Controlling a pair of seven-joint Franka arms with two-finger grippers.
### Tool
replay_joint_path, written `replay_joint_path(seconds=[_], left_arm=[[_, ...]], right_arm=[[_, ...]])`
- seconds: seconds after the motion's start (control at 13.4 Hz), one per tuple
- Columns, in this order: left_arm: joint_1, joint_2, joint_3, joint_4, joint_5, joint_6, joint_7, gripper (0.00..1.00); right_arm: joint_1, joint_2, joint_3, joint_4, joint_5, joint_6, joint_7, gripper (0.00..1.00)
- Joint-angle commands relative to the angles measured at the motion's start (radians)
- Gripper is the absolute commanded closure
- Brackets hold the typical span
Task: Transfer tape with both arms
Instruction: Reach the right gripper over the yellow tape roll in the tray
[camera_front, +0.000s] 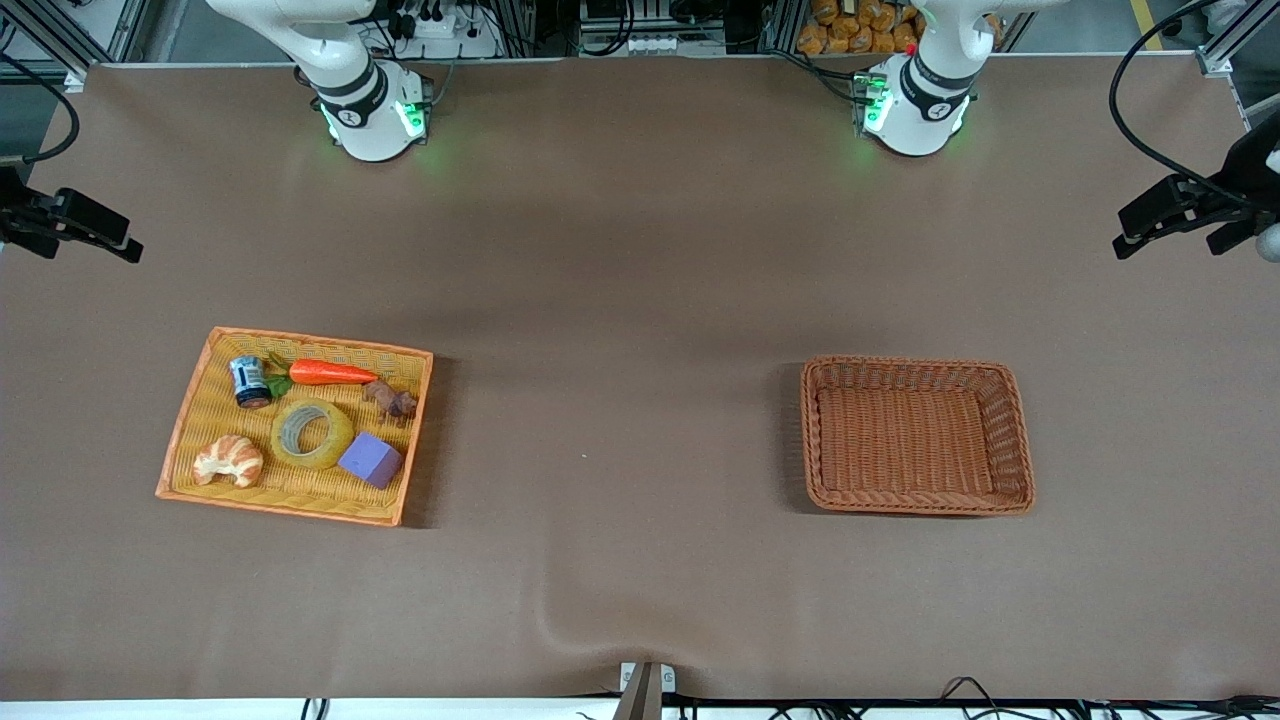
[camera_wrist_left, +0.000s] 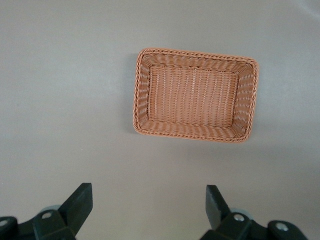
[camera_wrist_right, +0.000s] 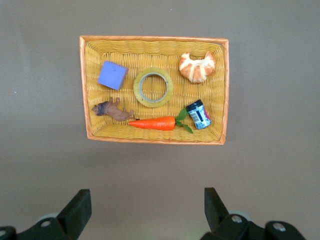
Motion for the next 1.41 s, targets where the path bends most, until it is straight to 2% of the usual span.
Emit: replay_joint_path(seconds=[0.0,0.37,0.67,0.97,1.12,1.34], left_arm=[[0.004,0.008,-0.003,0.028,0.007,-0.023,0.022,0.00],[0.004,0.009,-0.003,0.026,0.002,-0.023,0.022,0.00],[0.002,0.003,-0.006,0.020,0.001,-0.025,0.008,0.00],[0.002,-0.003,-0.027,0.011,-0.005,-0.045,-0.032,0.00],[0.004,-0.003,-0.036,0.000,-0.005,-0.043,-0.036,0.00],[0.005,-0.006,-0.038,-0.011,-0.007,-0.031,-0.036,0.00]], right_arm=[[0.004,-0.026,0.000,-0.022,-0.017,-0.003,0.012,0.00],[0.004,-0.010,-0.002,-0.022,-0.016,0.005,0.015,0.00],[-0.005,0.051,-0.002,-0.013,-0.016,0.009,0.015,0.00],[0.044,0.198,-0.002,0.018,-0.005,0.017,0.015,0.00],[0.082,0.282,-0.002,0.067,-0.017,0.075,0.015,0.00],[0.067,0.335,-0.003,0.084,-0.018,0.156,0.003,0.00]])
